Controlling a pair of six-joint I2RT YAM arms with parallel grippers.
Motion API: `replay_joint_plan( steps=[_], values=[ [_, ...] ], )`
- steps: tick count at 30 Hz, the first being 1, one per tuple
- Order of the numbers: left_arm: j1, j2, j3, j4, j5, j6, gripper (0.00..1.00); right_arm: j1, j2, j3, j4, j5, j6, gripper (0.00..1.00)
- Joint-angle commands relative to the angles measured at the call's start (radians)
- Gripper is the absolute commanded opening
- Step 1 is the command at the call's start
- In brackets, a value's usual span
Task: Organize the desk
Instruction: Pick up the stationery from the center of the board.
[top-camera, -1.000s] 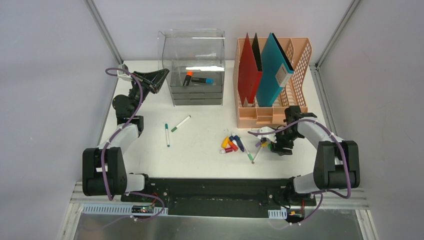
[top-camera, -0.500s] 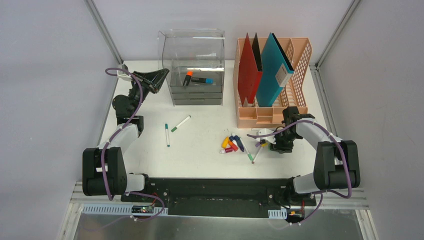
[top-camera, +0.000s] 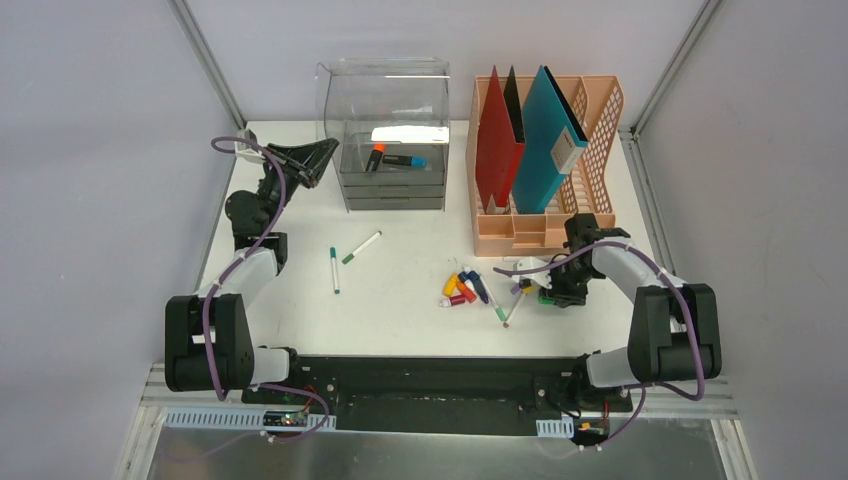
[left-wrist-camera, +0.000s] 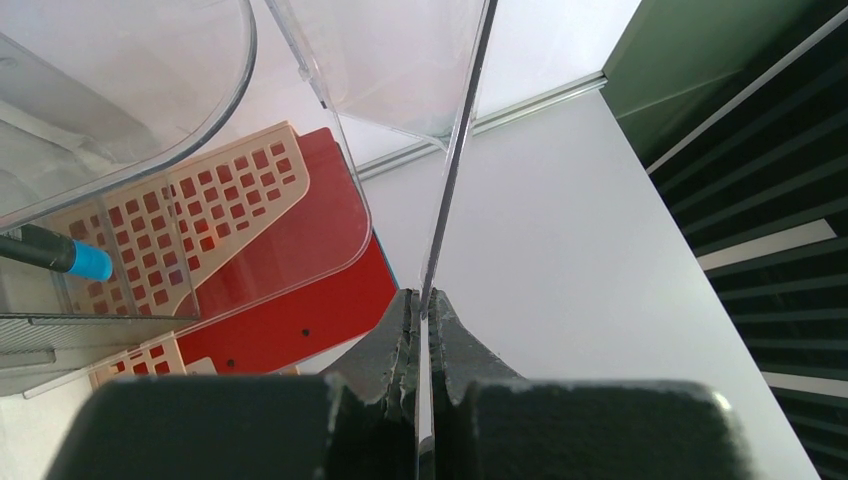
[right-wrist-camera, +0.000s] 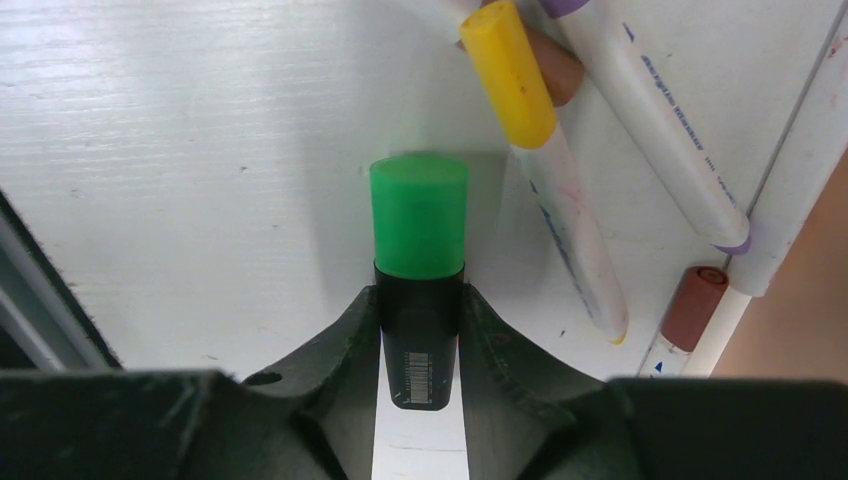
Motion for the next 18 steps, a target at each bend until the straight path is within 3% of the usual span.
replay_joint_plan(
  steps=[1,10,18],
  values=[
    [0.006,-0.001,0.001,0.056,-0.025,-0.008,0.0,0.015,-0.079,0.018,-0.077,-0.025,0.032,0.0],
    [0.006,0.002,0.005,0.055,-0.026,-0.012,0.0,0.084,-0.161,0.142,-0.259,-0.052,0.059,0.0],
    [0.006,0.007,0.015,0.053,-0.028,-0.02,0.0,0.304,-0.151,0.275,-0.261,0.012,0.238,0.0]
  ],
)
